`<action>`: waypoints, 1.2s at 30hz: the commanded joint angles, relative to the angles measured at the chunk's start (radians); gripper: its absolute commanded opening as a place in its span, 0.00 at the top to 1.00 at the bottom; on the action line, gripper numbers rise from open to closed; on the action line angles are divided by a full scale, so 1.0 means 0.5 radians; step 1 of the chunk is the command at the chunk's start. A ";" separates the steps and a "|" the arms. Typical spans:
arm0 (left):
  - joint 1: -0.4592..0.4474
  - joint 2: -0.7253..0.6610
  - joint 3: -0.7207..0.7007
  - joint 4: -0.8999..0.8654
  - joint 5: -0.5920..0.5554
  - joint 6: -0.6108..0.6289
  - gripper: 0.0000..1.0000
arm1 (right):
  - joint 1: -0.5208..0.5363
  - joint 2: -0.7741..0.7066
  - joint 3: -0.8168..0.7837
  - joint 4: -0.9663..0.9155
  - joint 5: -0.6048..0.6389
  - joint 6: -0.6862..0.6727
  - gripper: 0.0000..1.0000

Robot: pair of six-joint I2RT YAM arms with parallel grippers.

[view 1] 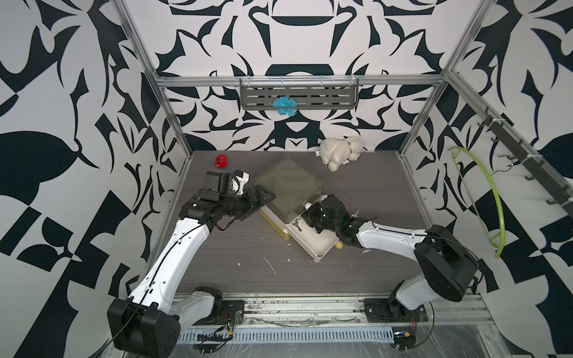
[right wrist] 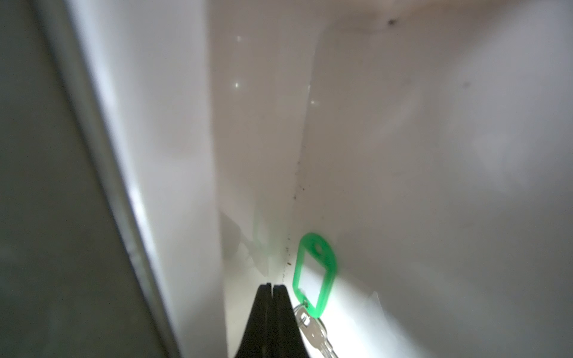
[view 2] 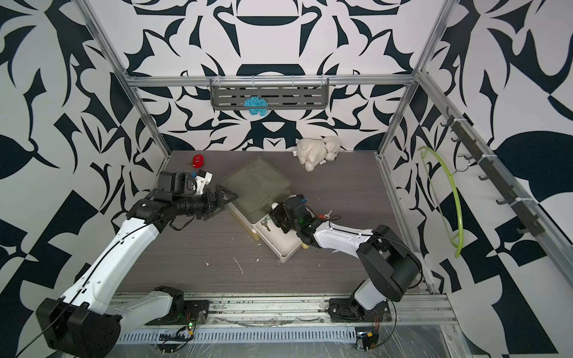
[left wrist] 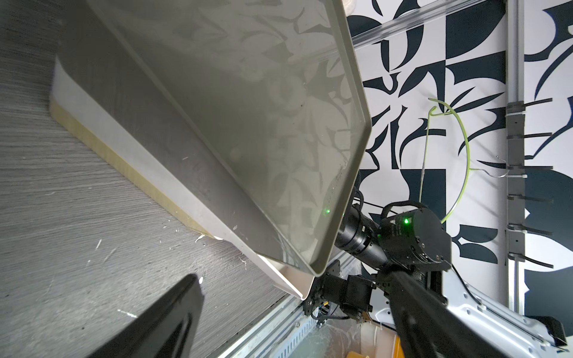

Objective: Take the keys out of the drawer
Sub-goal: Adjust the drawer in the storage box.

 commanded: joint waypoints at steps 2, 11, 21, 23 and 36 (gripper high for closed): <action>0.025 -0.054 -0.049 -0.050 0.046 0.041 0.01 | -0.056 0.133 0.123 -0.148 0.082 -0.035 1.00; 0.046 -0.093 -0.089 -0.063 0.046 0.045 0.01 | -0.056 0.170 0.121 -0.227 0.104 0.002 1.00; 0.050 -0.063 -0.091 -0.031 0.051 0.029 0.01 | -0.057 0.109 0.065 -0.343 0.146 0.067 1.00; 0.050 -0.051 -0.090 -0.023 0.052 0.026 0.01 | -0.057 0.091 0.052 -0.366 0.146 0.076 1.00; 0.050 -0.025 -0.102 0.042 0.061 -0.015 0.01 | -0.086 0.019 0.020 -0.492 0.043 0.040 1.00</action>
